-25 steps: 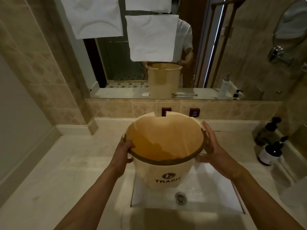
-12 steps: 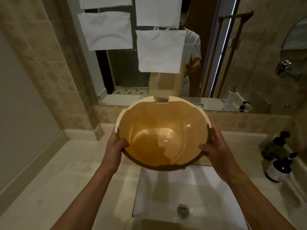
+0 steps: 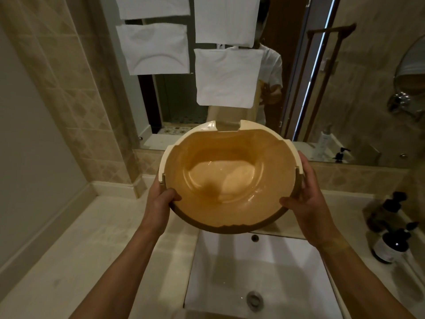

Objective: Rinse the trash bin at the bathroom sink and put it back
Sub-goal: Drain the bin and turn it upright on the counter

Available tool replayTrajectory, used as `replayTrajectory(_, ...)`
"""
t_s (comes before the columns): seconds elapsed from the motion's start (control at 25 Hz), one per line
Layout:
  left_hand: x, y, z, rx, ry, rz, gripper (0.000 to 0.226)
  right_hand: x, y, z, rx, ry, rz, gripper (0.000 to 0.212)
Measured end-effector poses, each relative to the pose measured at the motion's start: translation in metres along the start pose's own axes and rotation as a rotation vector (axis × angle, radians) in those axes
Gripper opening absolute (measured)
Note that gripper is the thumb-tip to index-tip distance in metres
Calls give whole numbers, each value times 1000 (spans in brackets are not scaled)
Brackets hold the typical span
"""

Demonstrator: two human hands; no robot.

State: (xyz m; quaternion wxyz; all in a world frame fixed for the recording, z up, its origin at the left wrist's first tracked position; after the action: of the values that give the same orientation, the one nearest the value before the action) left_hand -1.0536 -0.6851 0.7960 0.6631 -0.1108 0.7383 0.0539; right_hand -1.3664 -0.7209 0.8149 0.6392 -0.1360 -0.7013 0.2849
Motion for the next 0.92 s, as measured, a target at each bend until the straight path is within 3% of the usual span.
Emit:
replayTrajectory(0.48,-7,-11,-4,16,-44,1,54,5,-14,0,57,78,18,94)
replayTrajectory(0.92,3,-13,20,-27,-97,119,38,-12,-7,-22,12,167,-134,87)
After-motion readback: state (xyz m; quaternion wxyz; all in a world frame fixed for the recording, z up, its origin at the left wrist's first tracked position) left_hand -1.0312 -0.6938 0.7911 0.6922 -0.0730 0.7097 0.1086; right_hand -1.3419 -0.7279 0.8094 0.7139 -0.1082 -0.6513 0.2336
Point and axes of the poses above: each hand's wrist, its own y-axis away from the middle knuckle, its own z-axis out of the back of the hand, x = y × z, the point moved 10 cm from there along -y, towards the middle knuckle, and after that the axes turned 15 degrees about z, right-handed, at the moved point
